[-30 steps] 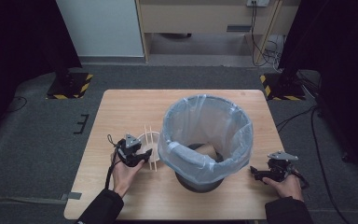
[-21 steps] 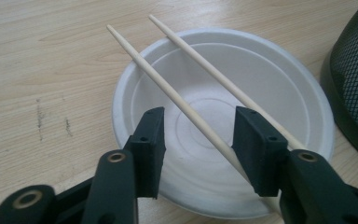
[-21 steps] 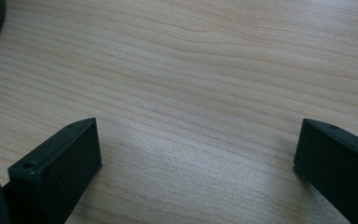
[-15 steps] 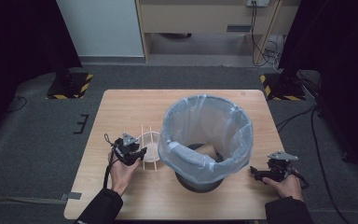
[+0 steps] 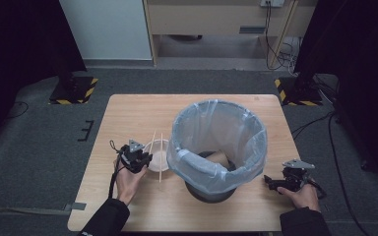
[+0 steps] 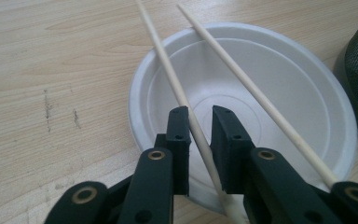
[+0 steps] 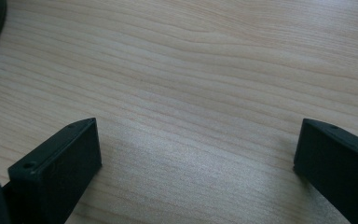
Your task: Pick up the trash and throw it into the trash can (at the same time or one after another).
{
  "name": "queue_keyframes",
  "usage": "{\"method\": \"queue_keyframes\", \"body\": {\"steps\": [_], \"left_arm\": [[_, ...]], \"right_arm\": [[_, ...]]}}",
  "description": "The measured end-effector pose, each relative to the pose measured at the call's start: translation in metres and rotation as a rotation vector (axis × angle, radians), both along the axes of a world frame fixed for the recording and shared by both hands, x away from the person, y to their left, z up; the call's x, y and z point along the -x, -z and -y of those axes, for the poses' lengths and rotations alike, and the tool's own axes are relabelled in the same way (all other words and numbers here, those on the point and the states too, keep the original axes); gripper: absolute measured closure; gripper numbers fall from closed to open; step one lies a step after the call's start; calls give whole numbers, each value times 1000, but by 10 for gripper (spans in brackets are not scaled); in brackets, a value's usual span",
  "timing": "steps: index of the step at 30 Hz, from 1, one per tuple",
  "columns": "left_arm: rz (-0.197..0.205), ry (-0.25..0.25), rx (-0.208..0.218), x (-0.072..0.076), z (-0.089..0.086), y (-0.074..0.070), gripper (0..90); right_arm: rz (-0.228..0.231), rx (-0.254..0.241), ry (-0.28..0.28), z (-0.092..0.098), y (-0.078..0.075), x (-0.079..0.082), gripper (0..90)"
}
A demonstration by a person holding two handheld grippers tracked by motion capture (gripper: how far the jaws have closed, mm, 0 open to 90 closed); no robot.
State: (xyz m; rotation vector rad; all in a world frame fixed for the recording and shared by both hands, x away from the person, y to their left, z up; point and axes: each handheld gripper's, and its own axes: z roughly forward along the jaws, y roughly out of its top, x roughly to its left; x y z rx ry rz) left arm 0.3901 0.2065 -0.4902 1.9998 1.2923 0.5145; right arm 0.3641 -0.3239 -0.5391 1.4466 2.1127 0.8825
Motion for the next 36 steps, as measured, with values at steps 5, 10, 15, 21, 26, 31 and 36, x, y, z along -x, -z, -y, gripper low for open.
{"method": "queue_keyframes", "body": {"steps": [5,10,15,21,26,31,36], "left_arm": [[-4,0,-5,-1,-1,1,808],[-9,-4,-10,-3,-1,2,842],[-8,2,-15,-3,0,1,849],[4,8,-4,-2,0,-1,851],[28,10,13,0,-1,-7,851],[72,4,43,3,-5,-18,851],[128,-7,84,8,-13,-34,851]], "right_arm": [[0,0,-1,0,0,0,8],[-1,-1,-1,0,0,0,8],[-2,-2,-2,0,0,0,8],[-1,-1,-3,0,0,0,8],[-1,-1,-3,0,0,0,8],[-2,-2,-2,0,0,0,8],[-1,-1,-4,0,0,0,8]]}}
